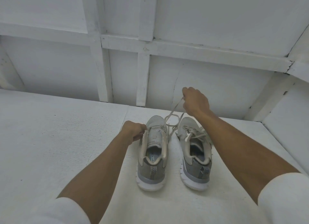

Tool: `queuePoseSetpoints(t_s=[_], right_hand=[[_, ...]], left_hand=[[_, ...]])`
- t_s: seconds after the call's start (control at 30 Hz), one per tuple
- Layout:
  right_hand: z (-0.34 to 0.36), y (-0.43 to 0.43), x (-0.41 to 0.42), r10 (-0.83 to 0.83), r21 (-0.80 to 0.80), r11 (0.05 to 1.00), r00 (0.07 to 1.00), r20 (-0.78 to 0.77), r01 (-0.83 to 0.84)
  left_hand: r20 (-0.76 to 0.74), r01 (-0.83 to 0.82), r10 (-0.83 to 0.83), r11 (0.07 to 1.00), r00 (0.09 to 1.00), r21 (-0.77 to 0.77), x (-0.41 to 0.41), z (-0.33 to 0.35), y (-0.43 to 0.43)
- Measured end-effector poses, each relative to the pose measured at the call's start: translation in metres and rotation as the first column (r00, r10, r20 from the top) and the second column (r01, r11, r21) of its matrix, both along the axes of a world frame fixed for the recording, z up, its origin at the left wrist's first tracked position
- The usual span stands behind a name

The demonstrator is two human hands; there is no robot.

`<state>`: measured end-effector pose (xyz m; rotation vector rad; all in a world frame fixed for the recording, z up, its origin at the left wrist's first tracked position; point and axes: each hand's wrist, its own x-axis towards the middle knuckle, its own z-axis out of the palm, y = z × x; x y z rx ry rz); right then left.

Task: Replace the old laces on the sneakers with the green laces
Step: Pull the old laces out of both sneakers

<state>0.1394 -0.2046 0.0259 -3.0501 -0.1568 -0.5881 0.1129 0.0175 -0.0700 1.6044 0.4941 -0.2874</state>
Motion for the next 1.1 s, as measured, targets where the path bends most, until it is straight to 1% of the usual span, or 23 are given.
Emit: queuePoseSetpoints(t_s=[0.1, 0.23, 0.3, 0.37, 0.43, 0.5, 0.53, 0.6, 0.67, 0.7, 0.8, 0.87, 0.97, 1.03, 1.1], right_hand=[[0.007, -0.003, 0.001, -0.006, 0.112, 0.994, 1.000, -0.026, 0.009], [0.018, -0.009, -0.001, -0.006, 0.202, 0.979, 0.999, 0.041, -0.002], [0.024, -0.013, -0.003, 0.003, 0.254, 0.967, 0.999, 0.043, -0.014], [0.033, -0.015, -0.006, 0.030, 0.376, 0.926, 1.000, -0.002, -0.027], [0.044, -0.016, -0.013, 0.086, 0.492, 0.868, 0.996, -0.026, -0.062], [0.059, -0.013, -0.024, 0.155, 0.543, 0.831, 0.988, -0.013, -0.124], [0.066, -0.011, -0.031, 0.197, 0.558, 0.814, 0.980, -0.008, -0.159], [0.078, -0.006, -0.043, 0.278, 0.597, 0.770, 0.961, 0.002, -0.224], [0.086, -0.005, -0.053, 0.312, 0.629, 0.730, 0.949, 0.040, -0.266], [0.088, -0.006, -0.056, 0.295, 0.613, 0.738, 0.952, 0.080, -0.281], [0.091, -0.018, -0.063, 0.202, 0.546, 0.788, 0.957, 0.209, -0.286], [0.086, -0.025, -0.070, 0.174, 0.543, 0.795, 0.959, 0.223, -0.270], [0.070, -0.020, -0.087, 0.235, 0.537, 0.797, 0.961, 0.146, -0.277], [0.061, -0.009, -0.102, 0.301, 0.539, 0.791, 0.951, 0.066, -0.288], [0.059, 0.005, -0.120, 0.405, 0.522, 0.786, 0.914, -0.032, -0.330]], left_hand=[[-0.001, 0.000, 0.000, 1.000, 1.000, -0.003, -0.001, 0.002, -0.001], [-0.009, 0.027, -0.027, 1.000, 1.000, 0.006, -0.003, 0.006, 0.000], [-0.018, 0.098, -0.098, 0.994, 0.995, 0.045, -0.004, 0.014, 0.000], [0.010, 0.213, -0.216, 0.968, 0.976, 0.135, -0.005, 0.029, -0.001], [0.116, 0.285, -0.321, 0.925, 0.940, 0.250, -0.004, 0.051, -0.008], [0.269, 0.298, -0.378, 0.908, 0.886, 0.294, -0.003, 0.078, -0.020], [0.339, 0.311, -0.395, 0.910, 0.854, 0.275, -0.004, 0.091, -0.027], [0.453, 0.396, -0.452, 0.892, 0.768, 0.219, -0.010, 0.115, -0.043], [0.511, 0.483, -0.508, 0.854, 0.694, 0.193, -0.023, 0.129, -0.055], [0.529, 0.513, -0.513, 0.843, 0.676, 0.162, -0.030, 0.133, -0.059], [0.592, 0.559, -0.425, 0.827, 0.685, -0.053, -0.060, 0.139, -0.058], [0.620, 0.559, -0.367, 0.817, 0.693, -0.141, -0.079, 0.148, -0.053], [0.682, 0.563, -0.289, 0.797, 0.672, -0.217, -0.100, 0.176, -0.049], [0.733, 0.542, -0.200, 0.798, 0.650, -0.263, -0.105, 0.197, -0.052], [0.807, 0.514, -0.107, 0.817, 0.581, -0.262, -0.104, 0.211, -0.055]])
